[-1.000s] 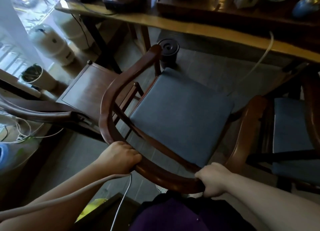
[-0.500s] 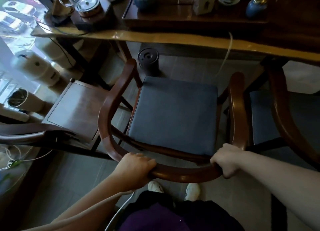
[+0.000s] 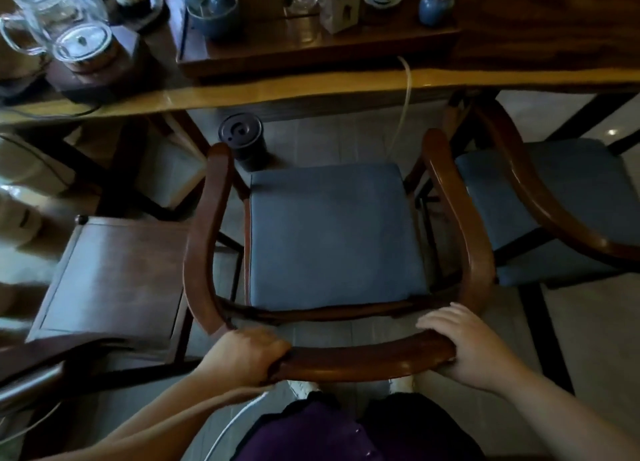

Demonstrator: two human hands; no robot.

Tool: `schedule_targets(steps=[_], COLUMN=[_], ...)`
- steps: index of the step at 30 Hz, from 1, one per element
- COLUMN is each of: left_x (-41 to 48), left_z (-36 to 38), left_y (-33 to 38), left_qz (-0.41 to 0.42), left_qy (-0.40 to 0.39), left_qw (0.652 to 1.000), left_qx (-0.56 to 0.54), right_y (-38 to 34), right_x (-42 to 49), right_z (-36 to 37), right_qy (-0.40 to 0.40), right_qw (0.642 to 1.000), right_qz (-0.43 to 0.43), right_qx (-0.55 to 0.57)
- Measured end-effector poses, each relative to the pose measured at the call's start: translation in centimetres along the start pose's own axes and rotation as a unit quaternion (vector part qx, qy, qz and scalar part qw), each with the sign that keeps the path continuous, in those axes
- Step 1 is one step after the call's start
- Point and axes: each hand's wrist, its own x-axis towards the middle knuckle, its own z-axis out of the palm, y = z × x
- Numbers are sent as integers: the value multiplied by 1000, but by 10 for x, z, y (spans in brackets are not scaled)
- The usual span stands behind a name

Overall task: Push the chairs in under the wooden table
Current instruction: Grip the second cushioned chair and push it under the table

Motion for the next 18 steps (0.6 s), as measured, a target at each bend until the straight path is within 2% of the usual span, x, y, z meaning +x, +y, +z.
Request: schedule_targets(steps=[5,8,11,14,16,18], left_x=[3,2,1,2,2,3], left_z=[-8,-17,-30,-35,-35,-36], left_y=[-18,-36,-66,-100,-117,-127], left_qz=[73,113,87,53,44,40], left_qy=[-59,-45,-31,-62,-69,-77], left_qw=[994,990,993,996,996,995], left_qx=[50,71,78,40,35,38], right_y=[-8,-18,-35,-52,-59,-63], right_x=[6,15,32,50,59,68], right_z=[2,10,22,31,31,22], right_qy=[2,7,29,44,29,-18], right_qw=[1000,1000,999,999,999,999], right_qz=[4,26,24,23,18,5], right_qx=[17,7,-7,-20,-34,-36])
